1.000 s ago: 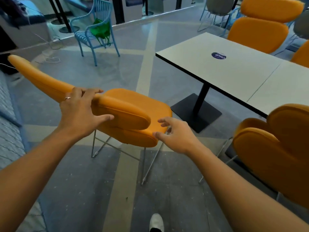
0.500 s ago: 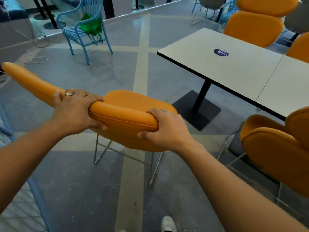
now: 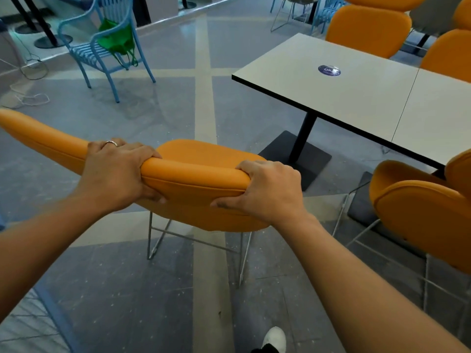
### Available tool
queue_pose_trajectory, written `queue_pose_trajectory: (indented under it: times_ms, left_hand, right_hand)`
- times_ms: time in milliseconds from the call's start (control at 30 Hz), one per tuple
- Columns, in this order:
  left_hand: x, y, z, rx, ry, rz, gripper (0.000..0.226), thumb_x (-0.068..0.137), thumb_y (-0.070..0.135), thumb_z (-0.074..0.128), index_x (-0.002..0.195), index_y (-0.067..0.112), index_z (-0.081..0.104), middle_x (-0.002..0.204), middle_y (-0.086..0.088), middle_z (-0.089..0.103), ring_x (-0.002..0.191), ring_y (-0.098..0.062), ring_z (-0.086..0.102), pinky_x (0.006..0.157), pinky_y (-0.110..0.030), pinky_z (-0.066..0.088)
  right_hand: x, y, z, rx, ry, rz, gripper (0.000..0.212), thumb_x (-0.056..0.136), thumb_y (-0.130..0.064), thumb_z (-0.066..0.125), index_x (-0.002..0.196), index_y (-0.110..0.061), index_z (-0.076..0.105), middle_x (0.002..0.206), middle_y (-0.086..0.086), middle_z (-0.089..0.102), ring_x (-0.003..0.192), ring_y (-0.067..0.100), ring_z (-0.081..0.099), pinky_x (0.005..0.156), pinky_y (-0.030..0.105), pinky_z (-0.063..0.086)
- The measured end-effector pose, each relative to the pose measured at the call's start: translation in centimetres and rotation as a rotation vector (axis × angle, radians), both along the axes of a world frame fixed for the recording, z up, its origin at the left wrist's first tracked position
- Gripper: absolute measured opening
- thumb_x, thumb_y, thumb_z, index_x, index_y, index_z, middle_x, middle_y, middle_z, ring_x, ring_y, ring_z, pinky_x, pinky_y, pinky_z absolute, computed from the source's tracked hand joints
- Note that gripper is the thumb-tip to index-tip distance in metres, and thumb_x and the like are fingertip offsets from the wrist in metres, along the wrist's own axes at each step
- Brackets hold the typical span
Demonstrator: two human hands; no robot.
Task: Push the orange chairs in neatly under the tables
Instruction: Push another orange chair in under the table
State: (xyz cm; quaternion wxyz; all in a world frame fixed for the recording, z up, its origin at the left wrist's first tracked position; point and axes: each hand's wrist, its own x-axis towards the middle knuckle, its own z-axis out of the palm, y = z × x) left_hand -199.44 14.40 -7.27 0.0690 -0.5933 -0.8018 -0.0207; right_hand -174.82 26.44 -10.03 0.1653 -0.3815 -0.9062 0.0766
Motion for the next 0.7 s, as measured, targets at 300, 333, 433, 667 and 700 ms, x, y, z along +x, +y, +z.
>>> queue_pose_trajectory:
  times_ms: [300, 333, 433, 667, 700]
  left_hand:
    - [4.0, 3.5, -0.2, 0.071, -0.029, 0.039, 0.07, 0.047, 0.067, 0.08, 0.104, 0.028, 0.064, 0.105, -0.004, 0.069, 0.099, -0.035, 0.055, 0.09, -0.05, 0.031]
    - [4.3, 3.9, -0.3, 0.072, -0.034, 0.049, 0.07, 0.048, 0.066, 0.08, 0.104, 0.028, 0.064, 0.106, -0.004, 0.069, 0.1, -0.035, 0.055, 0.091, -0.051, 0.031]
    - [5.2, 5.1, -0.3, 0.077, -0.036, 0.076, 0.069, 0.049, 0.067, 0.08, 0.104, 0.028, 0.064, 0.108, -0.005, 0.068, 0.103, -0.036, 0.054, 0.092, -0.05, 0.031]
    - [8.0, 8.6, -0.7, 0.103, -0.034, 0.133, 0.067, 0.052, 0.072, 0.075, 0.102, 0.029, 0.06, 0.11, -0.003, 0.067, 0.105, -0.034, 0.053, 0.092, -0.048, 0.03]
    - [8.5, 9.1, -0.7, 0.112, -0.035, 0.139, 0.067, 0.053, 0.072, 0.075, 0.102, 0.029, 0.06, 0.11, -0.003, 0.067, 0.105, -0.034, 0.053, 0.092, -0.048, 0.03]
  right_hand:
    - [2.6, 5.5, -0.2, -0.048, 0.023, 0.022, 0.087, 0.054, -0.101, 0.047, 0.107, -0.036, 0.07, 0.09, -0.013, 0.071, 0.082, 0.012, 0.066, 0.078, 0.041, 0.056]
    - [2.7, 6.0, -0.2, -0.049, 0.016, 0.027, 0.087, 0.054, -0.101, 0.047, 0.107, -0.036, 0.07, 0.09, -0.013, 0.071, 0.082, 0.012, 0.067, 0.077, 0.04, 0.056]
    - [3.3, 7.7, 0.2, -0.055, -0.005, 0.041, 0.086, 0.054, -0.1, 0.048, 0.107, -0.036, 0.07, 0.089, -0.013, 0.072, 0.081, 0.011, 0.066, 0.077, 0.038, 0.056]
    - [5.0, 12.5, 0.5, -0.107, -0.04, 0.087, 0.089, 0.051, -0.101, 0.048, 0.106, -0.035, 0.069, 0.09, -0.012, 0.071, 0.082, 0.011, 0.066, 0.074, 0.035, 0.056]
    - [5.3, 13.2, 0.6, -0.123, -0.049, 0.089, 0.084, 0.051, -0.1, 0.051, 0.103, -0.036, 0.068, 0.088, -0.013, 0.07, 0.081, 0.011, 0.065, 0.073, 0.034, 0.055]
